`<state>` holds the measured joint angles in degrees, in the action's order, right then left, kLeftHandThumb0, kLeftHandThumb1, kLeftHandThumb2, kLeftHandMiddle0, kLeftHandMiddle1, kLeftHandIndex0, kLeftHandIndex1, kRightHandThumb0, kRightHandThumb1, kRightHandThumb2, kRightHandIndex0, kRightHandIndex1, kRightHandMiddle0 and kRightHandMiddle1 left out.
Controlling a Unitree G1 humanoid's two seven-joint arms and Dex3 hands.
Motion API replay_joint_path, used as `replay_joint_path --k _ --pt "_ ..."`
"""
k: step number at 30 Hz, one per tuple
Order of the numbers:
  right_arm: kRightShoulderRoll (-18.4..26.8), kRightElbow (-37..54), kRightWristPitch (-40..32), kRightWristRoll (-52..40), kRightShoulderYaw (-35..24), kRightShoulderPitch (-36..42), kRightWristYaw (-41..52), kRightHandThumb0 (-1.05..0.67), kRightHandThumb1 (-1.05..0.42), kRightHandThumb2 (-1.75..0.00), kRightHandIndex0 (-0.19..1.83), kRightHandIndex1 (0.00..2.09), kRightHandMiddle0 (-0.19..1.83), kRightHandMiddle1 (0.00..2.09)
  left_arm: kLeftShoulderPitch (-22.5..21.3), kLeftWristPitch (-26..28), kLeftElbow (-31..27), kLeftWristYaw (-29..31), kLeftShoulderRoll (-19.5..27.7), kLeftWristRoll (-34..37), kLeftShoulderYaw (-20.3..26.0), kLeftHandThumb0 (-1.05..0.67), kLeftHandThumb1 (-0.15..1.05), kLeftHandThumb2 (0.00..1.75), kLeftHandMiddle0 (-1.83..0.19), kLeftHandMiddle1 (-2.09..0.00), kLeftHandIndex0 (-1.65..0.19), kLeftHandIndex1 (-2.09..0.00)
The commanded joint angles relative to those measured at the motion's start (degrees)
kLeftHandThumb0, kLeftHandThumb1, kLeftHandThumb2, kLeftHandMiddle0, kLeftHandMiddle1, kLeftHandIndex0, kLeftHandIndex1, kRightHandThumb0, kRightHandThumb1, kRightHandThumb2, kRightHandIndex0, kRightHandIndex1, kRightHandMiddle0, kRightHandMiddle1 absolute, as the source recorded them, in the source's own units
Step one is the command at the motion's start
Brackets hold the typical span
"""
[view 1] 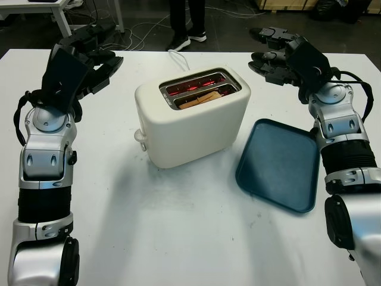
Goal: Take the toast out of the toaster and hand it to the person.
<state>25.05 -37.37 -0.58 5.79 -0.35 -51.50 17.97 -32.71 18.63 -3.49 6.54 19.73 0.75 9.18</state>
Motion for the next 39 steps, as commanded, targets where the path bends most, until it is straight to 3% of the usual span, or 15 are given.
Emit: replay_joint_path --k 1,12,32,36,39 --pt "0.29 0.11 0.29 0.08 -0.04 0.04 -0.14 -0.24 -0.92 -0.26 0.56 0.06 0.45 0.01 -0.63 -0.47 0.43 0.1 -0.3 0.62 0.08 -0.26 0.92 0.21 -0.27 -0.87 -0.6 -0.07" --pt "0.03 1.32 -0.84 -0.28 -0.12 0.25 0.14 -0.27 -0.92 -0.26 0.46 0.0 0.46 0.01 -0.68 -0.48 0.41 0.31 -0.12 0.52 -0.02 -0.26 0.92 0.21 -0.25 -0.89 -0.59 -0.07" --pt "-0.25 2.33 -2.93 -0.95 -0.46 0.48 0.32 -0.24 -0.92 -0.27 0.45 0.01 0.42 0.0 -0.51 -0.44 0.09 0.01 -0.24 0.35 -0.05 -0.26 0.92 0.22 -0.24 -0.89 -0.58 -0.08" --pt "-0.27 1.33 -0.93 -0.82 -0.55 0.38 -0.3 -0.22 -0.92 -0.26 0.45 0.01 0.42 0.0 -0.37 -0.53 0.08 0.13 -0.11 0.27 -0.11 -0.25 0.92 0.23 -0.25 -0.89 -0.58 -0.08" --pt "-0.03 -1.41 2.86 -0.17 -0.45 -0.71 -1.33 -0.25 -0.91 -0.15 0.55 0.06 0.52 0.05 -0.33 -0.54 0.15 0.24 -0.08 0.37 -0.06 -0.26 0.92 0.22 -0.25 -0.89 -0.58 -0.08"
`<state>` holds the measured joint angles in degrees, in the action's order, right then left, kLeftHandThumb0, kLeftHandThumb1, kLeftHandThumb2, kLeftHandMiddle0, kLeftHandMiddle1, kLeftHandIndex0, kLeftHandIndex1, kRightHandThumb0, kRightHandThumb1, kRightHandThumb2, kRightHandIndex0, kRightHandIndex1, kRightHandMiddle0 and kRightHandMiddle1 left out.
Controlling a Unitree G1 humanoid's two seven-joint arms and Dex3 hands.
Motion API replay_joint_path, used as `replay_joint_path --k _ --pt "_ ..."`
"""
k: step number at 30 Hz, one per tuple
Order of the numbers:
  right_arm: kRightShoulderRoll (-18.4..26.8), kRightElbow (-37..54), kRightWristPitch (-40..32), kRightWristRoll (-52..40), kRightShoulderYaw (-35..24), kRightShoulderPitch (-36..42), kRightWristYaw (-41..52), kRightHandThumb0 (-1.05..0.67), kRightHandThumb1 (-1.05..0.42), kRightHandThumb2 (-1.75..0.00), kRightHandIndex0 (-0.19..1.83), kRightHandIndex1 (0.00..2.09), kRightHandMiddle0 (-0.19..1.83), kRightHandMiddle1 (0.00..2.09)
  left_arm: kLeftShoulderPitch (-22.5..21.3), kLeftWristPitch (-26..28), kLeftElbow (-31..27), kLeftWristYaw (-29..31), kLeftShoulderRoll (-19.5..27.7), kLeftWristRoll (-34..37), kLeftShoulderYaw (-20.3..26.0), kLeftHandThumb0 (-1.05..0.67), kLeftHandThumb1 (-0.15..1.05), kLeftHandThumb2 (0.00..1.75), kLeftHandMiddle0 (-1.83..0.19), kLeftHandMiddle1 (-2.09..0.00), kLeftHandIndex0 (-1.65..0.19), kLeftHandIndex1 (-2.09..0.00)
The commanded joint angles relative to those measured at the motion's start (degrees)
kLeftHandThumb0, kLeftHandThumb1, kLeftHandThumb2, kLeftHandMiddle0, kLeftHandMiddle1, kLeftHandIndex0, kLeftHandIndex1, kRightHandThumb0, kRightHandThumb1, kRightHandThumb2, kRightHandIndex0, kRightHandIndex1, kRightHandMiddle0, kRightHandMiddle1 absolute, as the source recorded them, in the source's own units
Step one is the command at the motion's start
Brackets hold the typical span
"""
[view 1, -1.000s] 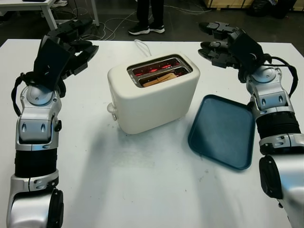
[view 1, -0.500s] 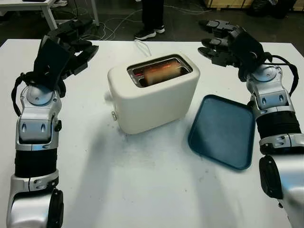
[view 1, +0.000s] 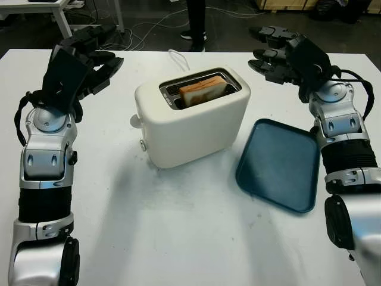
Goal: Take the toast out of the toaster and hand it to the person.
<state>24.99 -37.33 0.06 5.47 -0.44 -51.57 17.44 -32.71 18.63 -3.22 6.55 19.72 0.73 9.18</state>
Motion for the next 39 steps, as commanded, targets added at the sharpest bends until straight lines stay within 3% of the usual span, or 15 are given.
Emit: replay_joint_path --k 1,8,18,21,23,28,39 --pt "-0.03 -2.5 3.12 -0.05 -0.54 -1.24 -0.89 -0.27 -0.91 -0.1 0.61 0.08 0.56 0.06 -0.34 -0.5 -0.1 0.29 -0.11 0.55 0.03 -0.26 0.92 0.22 -0.25 -0.89 -0.58 -0.08" --pt "1.72 -4.81 9.33 0.96 0.26 -6.81 1.22 -0.34 -0.78 0.0 0.92 0.22 0.87 0.15 -0.43 -0.45 0.06 0.17 -0.34 0.71 0.11 -0.26 0.92 0.21 -0.25 -0.9 -0.58 -0.09" --pt "0.64 3.0 8.09 4.8 5.79 -11.0 5.11 -0.58 -0.73 0.0 1.02 0.27 0.98 0.14 0.04 0.22 -0.53 0.19 -0.23 0.8 0.24 -0.24 0.92 0.24 -0.22 -0.89 -0.56 -0.09" --pt "-0.23 6.18 7.74 5.45 7.74 -11.04 7.26 -0.58 -0.71 0.0 0.87 0.64 0.98 0.13 0.06 0.31 -0.52 0.36 -0.29 1.49 0.52 -0.23 0.92 0.24 -0.22 -0.89 -0.56 -0.09" --pt "-0.1 9.65 5.88 7.49 9.58 -10.79 8.03 -0.57 -0.7 0.0 0.83 0.75 0.97 0.13 0.01 0.57 -0.54 0.2 -0.28 1.85 0.52 -0.23 0.92 0.24 -0.21 -0.88 -0.56 -0.09" --pt "-0.11 14.64 4.12 11.41 13.18 -10.19 10.21 -0.48 -0.67 0.0 0.8 0.73 0.96 0.11 -0.11 1.02 -0.75 -0.16 -0.24 1.74 0.19 -0.23 0.92 0.23 -0.21 -0.89 -0.55 -0.09" --pt "0.34 13.08 6.71 18.33 19.05 -10.95 13.17 -0.4 -0.66 0.0 0.73 0.65 0.93 0.07 -0.04 -0.56 -0.35 -0.68 -0.19 0.93 -0.19 -0.25 0.92 0.21 -0.29 -0.95 -0.6 -0.13"
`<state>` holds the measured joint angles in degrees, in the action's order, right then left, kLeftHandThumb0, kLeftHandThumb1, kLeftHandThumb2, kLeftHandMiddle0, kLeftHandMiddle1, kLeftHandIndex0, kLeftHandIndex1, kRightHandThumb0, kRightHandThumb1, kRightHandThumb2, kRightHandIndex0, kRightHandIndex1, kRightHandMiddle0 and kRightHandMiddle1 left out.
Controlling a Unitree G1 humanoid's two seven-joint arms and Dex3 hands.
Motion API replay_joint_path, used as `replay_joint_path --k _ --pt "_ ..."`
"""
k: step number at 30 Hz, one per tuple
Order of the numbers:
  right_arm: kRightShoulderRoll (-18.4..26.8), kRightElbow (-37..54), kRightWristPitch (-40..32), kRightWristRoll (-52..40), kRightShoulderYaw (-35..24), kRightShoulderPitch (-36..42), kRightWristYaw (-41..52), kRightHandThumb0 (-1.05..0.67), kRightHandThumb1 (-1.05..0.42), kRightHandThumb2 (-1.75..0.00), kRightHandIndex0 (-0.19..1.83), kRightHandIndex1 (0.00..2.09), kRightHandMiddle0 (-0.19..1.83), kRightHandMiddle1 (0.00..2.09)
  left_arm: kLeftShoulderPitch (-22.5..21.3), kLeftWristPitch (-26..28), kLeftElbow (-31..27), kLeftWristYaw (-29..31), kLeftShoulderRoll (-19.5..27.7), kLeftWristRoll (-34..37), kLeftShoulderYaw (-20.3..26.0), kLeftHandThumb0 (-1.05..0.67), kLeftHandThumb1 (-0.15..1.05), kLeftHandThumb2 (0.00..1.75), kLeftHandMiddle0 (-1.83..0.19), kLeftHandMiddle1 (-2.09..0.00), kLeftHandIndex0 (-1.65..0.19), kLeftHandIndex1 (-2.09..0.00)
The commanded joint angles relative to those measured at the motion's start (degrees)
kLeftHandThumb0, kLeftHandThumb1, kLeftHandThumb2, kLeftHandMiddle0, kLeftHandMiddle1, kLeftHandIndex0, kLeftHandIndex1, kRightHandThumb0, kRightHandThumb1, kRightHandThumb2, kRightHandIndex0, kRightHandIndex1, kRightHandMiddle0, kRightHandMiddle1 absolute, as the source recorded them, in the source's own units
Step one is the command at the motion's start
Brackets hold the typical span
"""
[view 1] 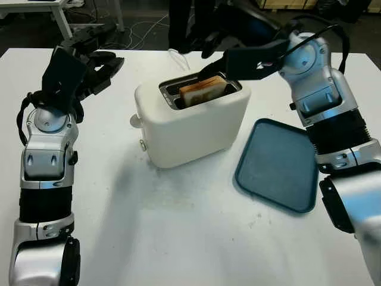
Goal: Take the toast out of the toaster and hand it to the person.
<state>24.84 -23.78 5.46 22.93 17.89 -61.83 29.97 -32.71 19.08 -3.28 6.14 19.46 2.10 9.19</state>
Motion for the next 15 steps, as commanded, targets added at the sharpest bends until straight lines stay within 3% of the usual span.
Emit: replay_joint_path --k 1,15 --pt "0.53 -0.53 1.48 1.26 1.01 -0.72 0.77 -0.4 -0.66 0.0 0.73 0.65 0.93 0.07 -0.04 -1.04 -0.28 -0.23 0.09 -0.45 -0.19 -0.25 0.92 0.21 -0.3 -0.95 -0.6 -0.13" --pt "0.88 -5.0 6.72 7.23 4.0 -1.36 -0.03 -0.36 -0.68 0.0 0.75 0.69 0.97 0.06 -0.37 -0.8 0.0 -0.19 -0.41 0.04 0.0 -0.25 0.92 0.2 -0.29 -0.97 -0.6 -0.15"
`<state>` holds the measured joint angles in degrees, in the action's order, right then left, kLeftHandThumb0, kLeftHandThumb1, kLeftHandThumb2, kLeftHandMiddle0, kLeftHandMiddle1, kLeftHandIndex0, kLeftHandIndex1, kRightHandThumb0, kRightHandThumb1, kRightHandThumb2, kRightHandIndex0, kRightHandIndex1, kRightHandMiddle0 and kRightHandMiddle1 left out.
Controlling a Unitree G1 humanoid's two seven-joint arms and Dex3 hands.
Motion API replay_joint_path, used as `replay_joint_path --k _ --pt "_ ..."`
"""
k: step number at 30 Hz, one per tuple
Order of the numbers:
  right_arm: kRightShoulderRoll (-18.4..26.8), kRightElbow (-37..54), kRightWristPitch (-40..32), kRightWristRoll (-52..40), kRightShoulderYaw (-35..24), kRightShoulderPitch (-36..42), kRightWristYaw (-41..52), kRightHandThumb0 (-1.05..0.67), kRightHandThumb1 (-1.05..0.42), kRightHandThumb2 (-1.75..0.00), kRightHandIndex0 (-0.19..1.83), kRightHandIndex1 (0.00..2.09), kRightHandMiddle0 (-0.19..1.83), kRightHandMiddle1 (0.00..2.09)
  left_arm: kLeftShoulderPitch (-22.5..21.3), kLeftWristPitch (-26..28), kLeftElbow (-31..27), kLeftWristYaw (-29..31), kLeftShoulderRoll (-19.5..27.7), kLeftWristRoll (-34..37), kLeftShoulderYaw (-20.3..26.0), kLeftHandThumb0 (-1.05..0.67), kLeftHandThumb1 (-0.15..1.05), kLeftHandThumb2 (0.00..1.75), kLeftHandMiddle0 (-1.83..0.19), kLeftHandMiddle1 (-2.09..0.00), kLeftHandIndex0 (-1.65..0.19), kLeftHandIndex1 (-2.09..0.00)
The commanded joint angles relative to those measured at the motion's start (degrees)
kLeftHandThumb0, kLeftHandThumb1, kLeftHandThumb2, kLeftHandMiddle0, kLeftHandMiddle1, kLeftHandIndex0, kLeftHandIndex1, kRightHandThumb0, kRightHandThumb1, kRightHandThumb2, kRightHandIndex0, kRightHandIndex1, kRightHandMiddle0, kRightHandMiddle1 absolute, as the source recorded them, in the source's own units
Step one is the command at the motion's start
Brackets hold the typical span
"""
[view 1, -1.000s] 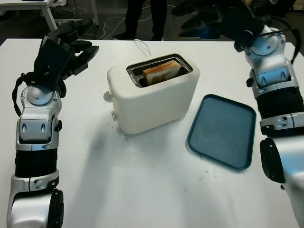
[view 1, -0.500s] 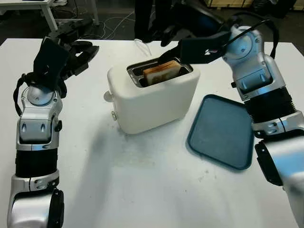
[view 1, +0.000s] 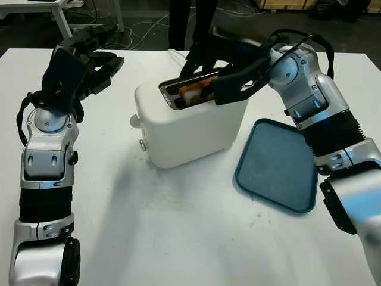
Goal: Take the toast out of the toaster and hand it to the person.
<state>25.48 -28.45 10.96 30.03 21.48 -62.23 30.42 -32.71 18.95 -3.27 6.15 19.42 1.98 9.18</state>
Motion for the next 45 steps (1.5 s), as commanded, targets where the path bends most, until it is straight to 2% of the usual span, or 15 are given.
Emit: replay_joint_path --k 1,12,15,19,26,27,29,31,37,38,40,41,43,45 --pt "0.18 -0.55 1.5 0.26 0.33 -1.0 -0.44 -0.36 -0.68 0.0 0.75 0.69 0.97 0.06 -0.36 -0.6 -0.06 -0.22 -0.42 0.23 0.06 -0.25 0.92 0.19 -0.29 -0.98 -0.6 -0.16" --pt "-0.26 -0.42 1.66 0.22 0.33 -0.61 0.49 -0.32 -0.69 0.0 0.83 0.74 1.03 0.07 -0.01 -0.17 -0.71 -0.22 -0.26 -0.11 -0.11 -0.25 0.92 0.2 -0.27 -0.98 -0.58 -0.17" --pt "-0.41 -0.4 1.46 0.1 0.45 -0.53 1.08 -0.29 -0.7 0.0 0.87 0.85 1.08 0.09 0.11 -0.48 -0.65 -0.38 -0.23 -0.33 -0.11 -0.25 0.92 0.2 -0.28 -0.98 -0.59 -0.17" --pt "-0.93 0.11 -0.36 -0.31 0.31 -0.32 2.86 -0.26 -0.72 0.0 0.88 1.13 1.13 0.12 0.29 -0.43 -0.85 -0.41 -0.13 -0.52 -0.17 -0.25 0.92 0.21 -0.28 -0.97 -0.58 -0.17" --pt "-1.33 0.06 -2.07 0.81 1.66 0.45 5.09 -0.28 -0.73 0.0 0.86 1.32 1.19 0.21 0.42 -0.31 -1.11 -0.53 -0.34 -0.43 -0.15 -0.24 0.92 0.21 -0.28 -0.96 -0.57 -0.18" --pt "-1.32 -0.04 -2.07 0.94 1.92 0.56 5.24 -0.29 -0.73 0.0 0.85 1.42 1.19 0.29 0.44 -0.28 -1.17 -0.53 -0.34 -0.42 -0.15 -0.24 0.92 0.21 -0.27 -0.96 -0.57 -0.17" --pt "-1.15 -0.56 -1.25 1.04 2.53 0.77 5.43 -0.32 -0.73 0.0 0.84 1.49 1.0 0.73 0.47 -0.37 -1.1 -0.52 -0.33 -0.42 -0.13 -0.25 0.92 0.21 -0.27 -0.95 -0.56 -0.18" --pt "-0.84 -0.87 -0.29 1.56 3.3 1.05 5.13 -0.38 -0.74 -0.01 0.88 1.53 0.93 0.93 0.45 -0.5 -0.9 -0.45 -0.3 -0.34 -0.09 -0.25 0.92 0.2 -0.27 -0.95 -0.56 -0.18" --pt "0.51 -1.43 5.54 4.84 5.21 1.71 -0.9 -0.55 -0.85 -0.02 1.06 1.48 0.93 1.18 0.45 -0.67 -0.73 -0.35 -0.38 -0.09 0.01 -0.25 0.92 0.2 -0.28 -0.95 -0.56 -0.19" --pt "0.65 -1.81 7.01 5.34 5.15 1.92 -3.27 -0.54 -0.88 -0.03 1.08 1.55 0.94 1.25 0.45 -0.63 -0.74 -0.39 -0.43 -0.05 0.04 -0.25 0.92 0.2 -0.28 -0.95 -0.56 -0.19" --pt "0.61 -3.24 9.53 5.62 4.61 1.93 -7.53 -0.5 -0.91 -0.13 1.11 1.69 0.88 1.58 0.48 -0.45 -0.77 -0.44 -0.44 -0.08 0.04 -0.25 0.92 0.2 -0.28 -0.95 -0.56 -0.19" --pt "0.55 -3.94 10.36 5.58 4.37 1.79 -8.92 -0.48 -0.92 -0.24 1.13 1.72 0.87 1.68 0.48 -0.35 -0.8 -0.47 -0.41 -0.13 0.01 -0.25 0.92 0.2 -0.28 -0.95 -0.56 -0.19" --pt "0.47 -4.8 11.43 5.52 3.71 1.29 -11.7 -0.47 -0.92 -0.32 1.14 1.74 0.87 1.73 0.5 -0.17 -0.96 -0.61 -0.47 -0.26 -0.09 -0.25 0.92 0.2 -0.27 -0.95 -0.55 -0.19" --pt "0.64 -5.46 12.75 5.97 3.2 0.74 -15.26 -0.47 -0.92 -0.33 1.13 1.74 0.82 1.72 0.53 -0.29 -0.93 -0.59 -0.5 -0.24 -0.13 -0.24 0.92 0.21 -0.28 -0.95 -0.55 -0.19"
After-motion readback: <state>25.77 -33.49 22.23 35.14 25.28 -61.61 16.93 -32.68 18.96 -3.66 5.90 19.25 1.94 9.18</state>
